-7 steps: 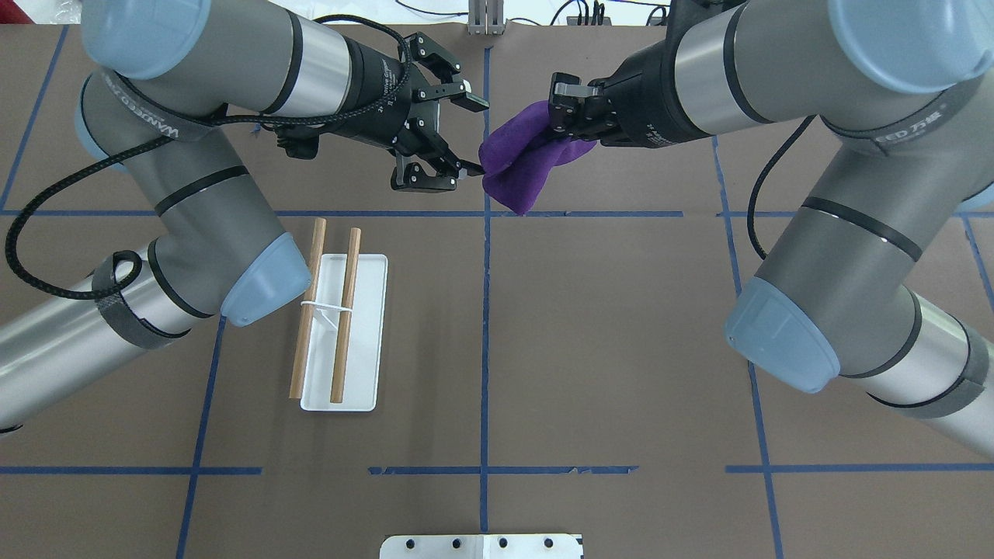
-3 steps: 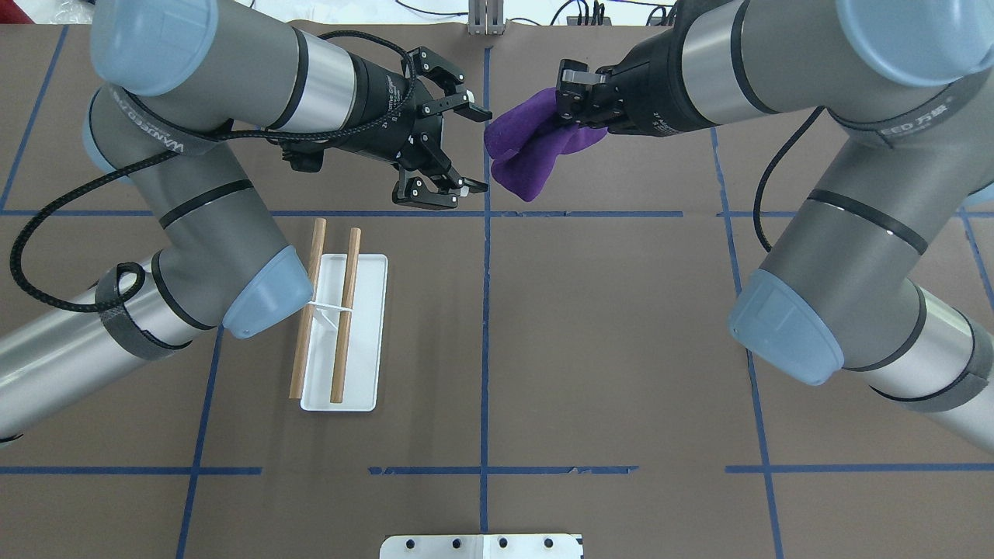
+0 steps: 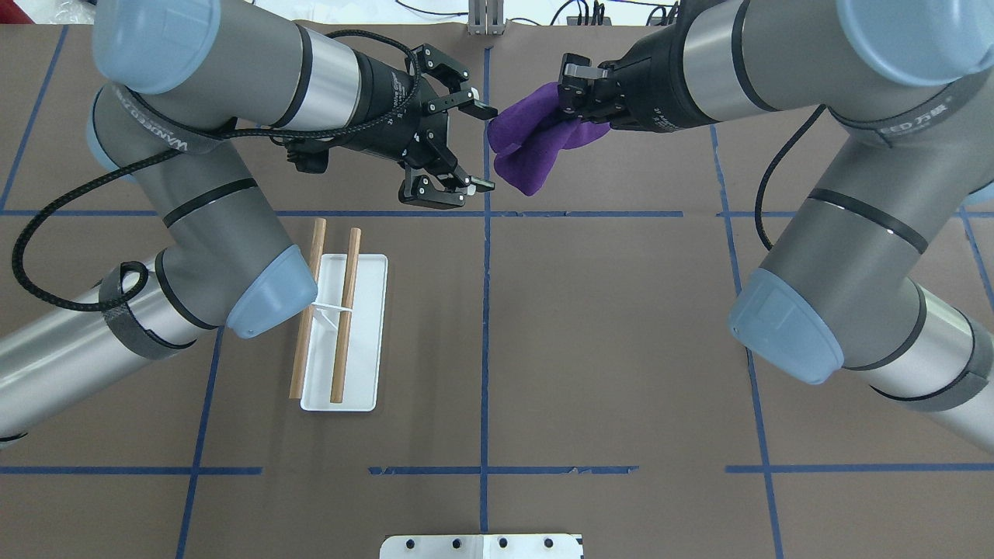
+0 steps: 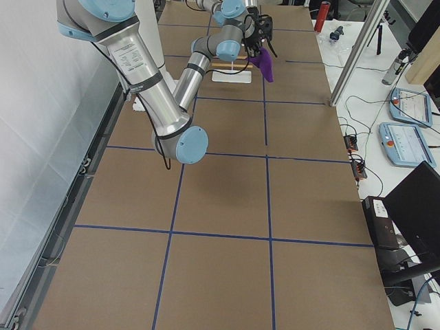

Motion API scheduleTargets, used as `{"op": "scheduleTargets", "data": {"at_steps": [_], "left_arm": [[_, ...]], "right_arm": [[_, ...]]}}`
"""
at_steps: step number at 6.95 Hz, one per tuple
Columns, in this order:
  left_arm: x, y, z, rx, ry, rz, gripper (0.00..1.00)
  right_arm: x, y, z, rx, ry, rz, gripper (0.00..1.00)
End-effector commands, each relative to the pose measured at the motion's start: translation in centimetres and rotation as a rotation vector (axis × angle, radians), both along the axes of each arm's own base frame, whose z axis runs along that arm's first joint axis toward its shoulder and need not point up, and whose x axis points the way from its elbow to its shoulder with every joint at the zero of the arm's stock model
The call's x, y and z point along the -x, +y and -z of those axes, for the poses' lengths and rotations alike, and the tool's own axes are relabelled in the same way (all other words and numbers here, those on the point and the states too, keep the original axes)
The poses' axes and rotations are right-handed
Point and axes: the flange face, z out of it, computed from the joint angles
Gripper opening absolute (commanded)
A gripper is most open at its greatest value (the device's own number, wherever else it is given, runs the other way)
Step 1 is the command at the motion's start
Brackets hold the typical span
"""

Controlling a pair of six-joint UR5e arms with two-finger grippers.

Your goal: Hang towel on rack

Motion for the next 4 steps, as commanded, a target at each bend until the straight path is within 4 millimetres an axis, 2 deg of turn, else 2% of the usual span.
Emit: {"op": "scheduleTargets", "data": {"at_steps": [1, 2, 3, 4], "left_arm": [[-0.2, -0.3, 0.3, 0.013, 0.005, 0.015, 0.81], [-0.3, -0.6, 0.1, 0.016, 0.001, 0.029, 0.79], [-0.3, -0.6, 0.0, 0.018, -0.001, 0.029, 0.61], [-0.2, -0.6, -0.1, 0.010, -0.001, 0.030, 0.40]], "right_arm": [[0.5, 0.6, 0.3, 0.020, -0.017, 0.005, 0.00], [0.8, 1.0, 0.5, 0.024, -0.023, 0.012, 0.00], [1.4, 1.4, 0.6, 0.017, -0.021, 0.001, 0.00], [1.9, 1.6, 0.5, 0.015, -0.017, -0.005, 0.00]]}}
